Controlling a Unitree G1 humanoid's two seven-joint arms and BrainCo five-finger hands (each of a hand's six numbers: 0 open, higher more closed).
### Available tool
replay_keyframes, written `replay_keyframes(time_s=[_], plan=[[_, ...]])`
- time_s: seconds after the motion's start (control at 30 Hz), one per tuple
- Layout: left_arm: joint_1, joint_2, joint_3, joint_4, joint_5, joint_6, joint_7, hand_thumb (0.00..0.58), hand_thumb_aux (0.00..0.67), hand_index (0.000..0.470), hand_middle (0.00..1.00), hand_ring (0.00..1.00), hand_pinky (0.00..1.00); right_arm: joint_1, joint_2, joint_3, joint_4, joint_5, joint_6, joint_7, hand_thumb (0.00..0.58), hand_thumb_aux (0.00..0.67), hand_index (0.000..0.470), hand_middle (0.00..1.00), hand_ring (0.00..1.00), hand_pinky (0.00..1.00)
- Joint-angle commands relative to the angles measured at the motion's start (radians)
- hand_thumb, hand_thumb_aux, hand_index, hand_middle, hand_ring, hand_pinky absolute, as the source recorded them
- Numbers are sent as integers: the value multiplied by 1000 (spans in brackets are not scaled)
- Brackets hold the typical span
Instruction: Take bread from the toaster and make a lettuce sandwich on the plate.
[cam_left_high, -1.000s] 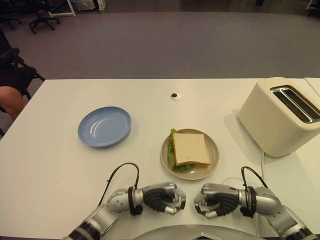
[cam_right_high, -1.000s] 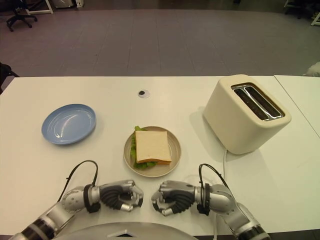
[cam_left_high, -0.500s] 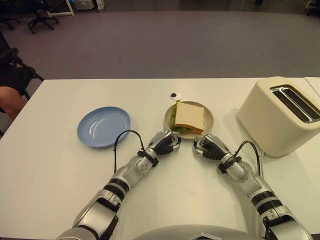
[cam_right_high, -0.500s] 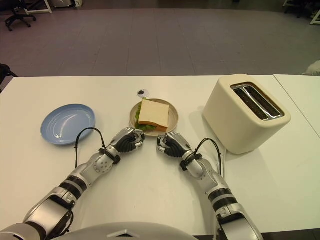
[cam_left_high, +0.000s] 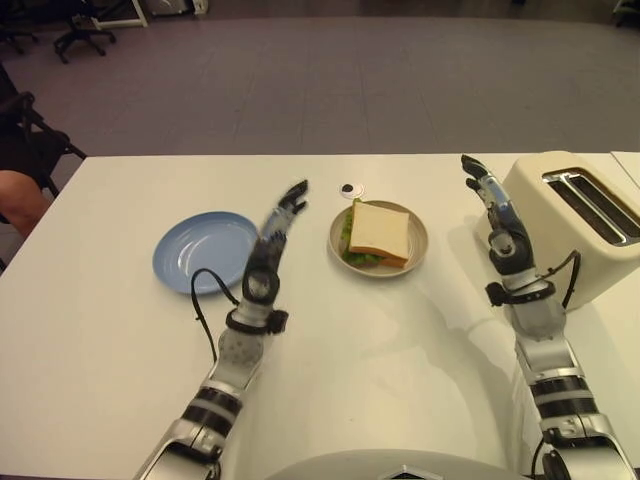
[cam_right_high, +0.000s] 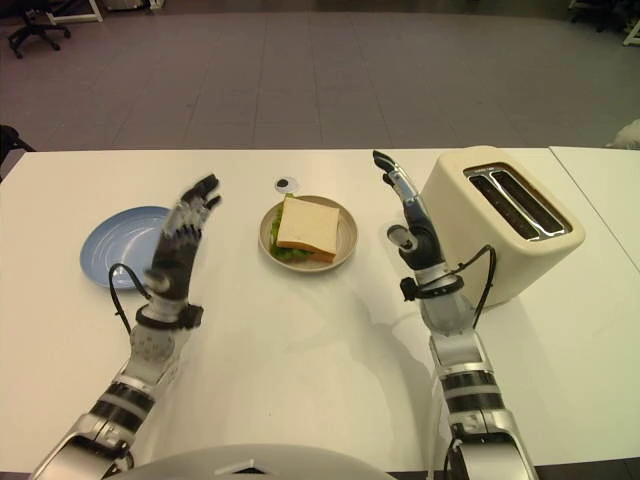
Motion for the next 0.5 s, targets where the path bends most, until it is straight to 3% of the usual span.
replay_keyframes(time_s=[0.03, 0.17, 0.37, 0.5], plan=[[-46, -106, 75, 145, 169, -21, 82, 0, 0, 0, 0, 0, 0, -31, 90, -4, 110, -73, -36, -108, 0, 0, 0, 0, 0, 0], [-73, -152, 136, 205, 271, -71, 126, 0, 0, 0, 0, 0, 0, -44, 126, -24, 151, -95, -89, -168, 0, 0, 0, 0, 0, 0], [-148, -205, 170, 250, 257, -21, 89, 0, 0, 0, 0, 0, 0, -66, 146, -52, 183, -104, -143, -226, 0, 0, 0, 0, 0, 0], [-207, -223, 207, 320, 299, -45, 136, 0, 0, 0, 0, 0, 0, -73, 158, -63, 246, -122, -197, -269, 0, 0, 0, 0, 0, 0]])
